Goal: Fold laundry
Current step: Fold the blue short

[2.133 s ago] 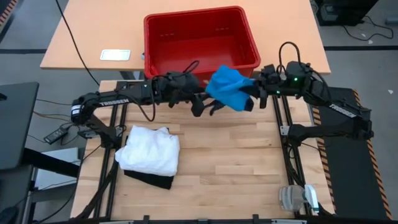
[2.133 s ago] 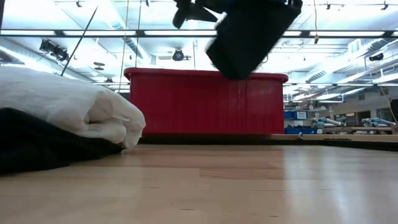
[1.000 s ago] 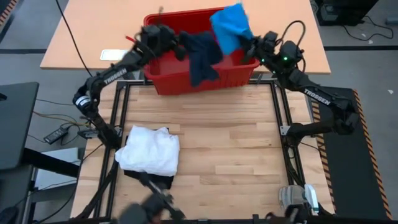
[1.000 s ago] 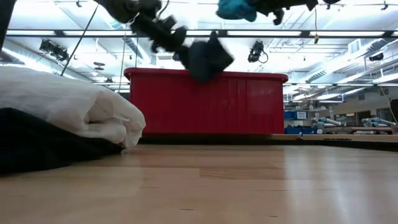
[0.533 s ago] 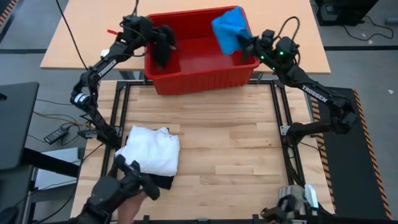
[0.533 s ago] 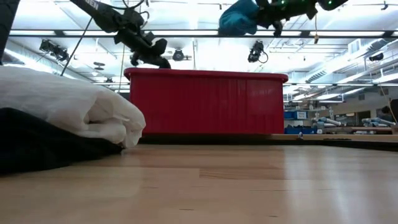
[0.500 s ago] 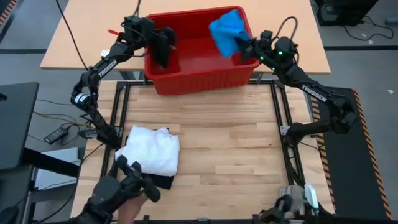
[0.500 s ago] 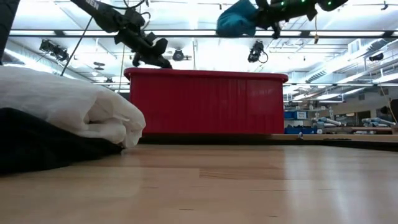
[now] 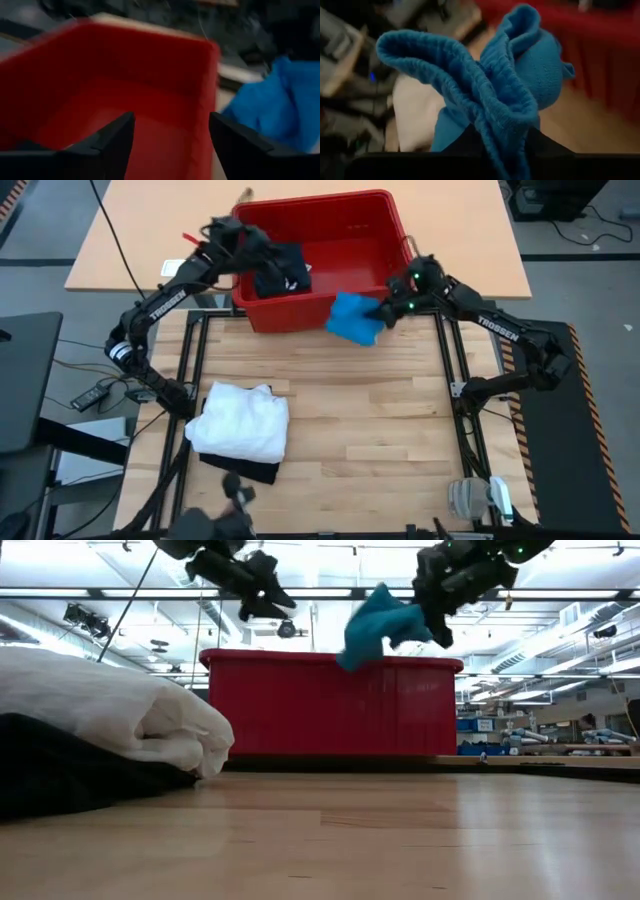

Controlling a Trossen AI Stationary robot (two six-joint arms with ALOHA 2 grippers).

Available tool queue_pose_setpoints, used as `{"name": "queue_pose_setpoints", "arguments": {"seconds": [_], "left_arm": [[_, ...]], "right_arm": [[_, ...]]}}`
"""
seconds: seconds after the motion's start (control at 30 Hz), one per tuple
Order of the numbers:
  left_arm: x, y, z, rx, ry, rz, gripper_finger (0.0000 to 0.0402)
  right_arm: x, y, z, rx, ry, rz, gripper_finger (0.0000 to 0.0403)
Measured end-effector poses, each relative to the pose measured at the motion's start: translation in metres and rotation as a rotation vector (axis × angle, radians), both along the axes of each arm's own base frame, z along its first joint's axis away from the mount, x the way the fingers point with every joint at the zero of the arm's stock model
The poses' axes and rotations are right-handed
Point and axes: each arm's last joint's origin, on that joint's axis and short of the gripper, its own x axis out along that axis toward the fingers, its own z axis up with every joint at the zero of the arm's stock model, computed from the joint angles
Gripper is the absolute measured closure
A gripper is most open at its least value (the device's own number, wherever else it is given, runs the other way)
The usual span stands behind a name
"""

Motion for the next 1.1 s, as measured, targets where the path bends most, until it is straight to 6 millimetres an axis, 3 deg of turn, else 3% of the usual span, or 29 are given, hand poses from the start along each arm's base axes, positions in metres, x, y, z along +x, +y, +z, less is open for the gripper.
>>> {"name": "queue_pose_setpoints", "arguments": {"seconds": [0.2, 0.4, 0.6, 0.97, 1.1], "left_arm": [[0.022, -0.009, -0.031, -0.066, 0.171, -0.106, 0.0164], [0.032, -0.015, -0.053, -0.131, 0.273, -0.255, 0.0177], [0.039, -0.011, -0.071, -0.172, 0.332, -0.285, 0.0196], [0.047, 0.014, -0.113, -0.307, 0.389, -0.253, 0.0214], [0.046, 0.025, -0.108, -0.221, 0.350, -0.189, 0.0214]], "right_arm": [[0.008, 0.014, -0.029, 0.085, 0.111, 0.060, 0.0345], [0.013, 0.013, -0.071, 0.199, 0.238, 0.015, 0.0345], [0.016, 0.010, -0.101, 0.296, 0.327, -0.044, 0.0345], [0.018, 0.008, -0.109, 0.341, 0.361, -0.071, 0.0327], [0.018, 0.010, -0.106, 0.330, 0.354, -0.071, 0.0294]]}}
